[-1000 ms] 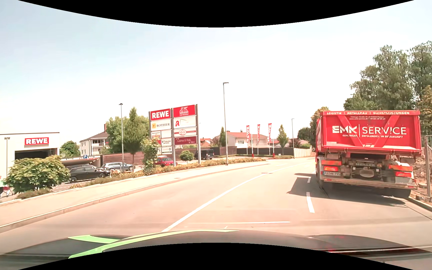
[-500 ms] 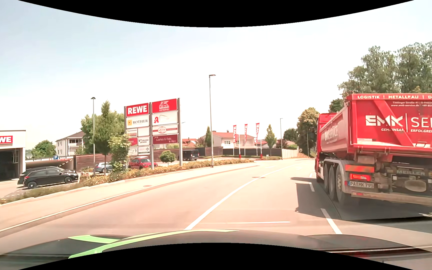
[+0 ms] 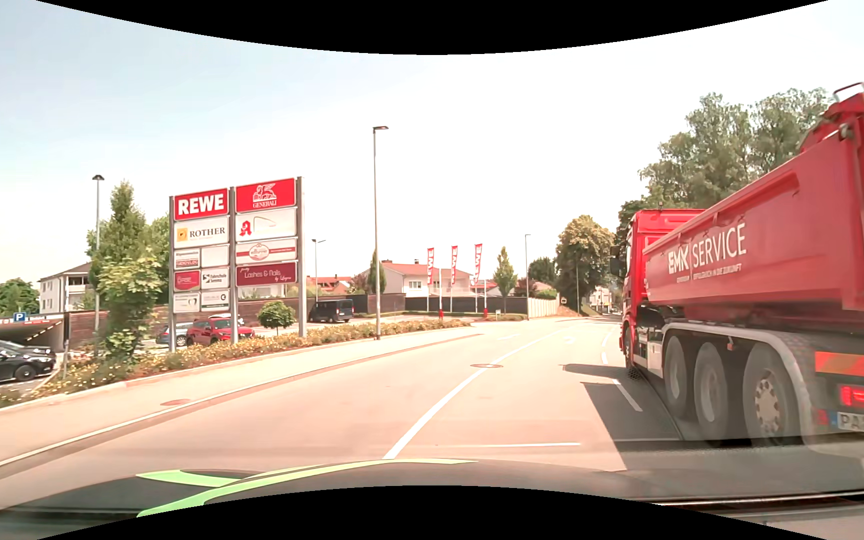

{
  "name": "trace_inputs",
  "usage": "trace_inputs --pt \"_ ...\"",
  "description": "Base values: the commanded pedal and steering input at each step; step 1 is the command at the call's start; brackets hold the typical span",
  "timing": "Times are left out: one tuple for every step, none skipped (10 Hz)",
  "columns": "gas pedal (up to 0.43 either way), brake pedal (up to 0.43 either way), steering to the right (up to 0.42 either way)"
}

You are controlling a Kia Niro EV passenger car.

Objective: Follow the waypoints while adhering to traffic rules and regulations

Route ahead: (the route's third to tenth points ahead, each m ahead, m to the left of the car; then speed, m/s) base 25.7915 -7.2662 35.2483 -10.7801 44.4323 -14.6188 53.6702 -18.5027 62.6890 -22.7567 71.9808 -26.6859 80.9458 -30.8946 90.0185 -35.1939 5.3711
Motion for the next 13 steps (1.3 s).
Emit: trace_inputs --pt "0.087 0.000 0.146" --pt "0.087 0.000 0.144" --pt "0.087 0.000 0.142" --pt "0.087 0.000 0.136" --pt "0.087 0.000 0.131" --pt "0.087 0.000 0.126" --pt "0.087 0.000 0.122" --pt "0.087 0.000 0.119" --pt "0.087 0.000 0.114" --pt "0.087 0.000 0.106" --pt "0.079 0.000 0.101" --pt "0.079 0.000 0.101" --pt "0.079 0.000 0.101"
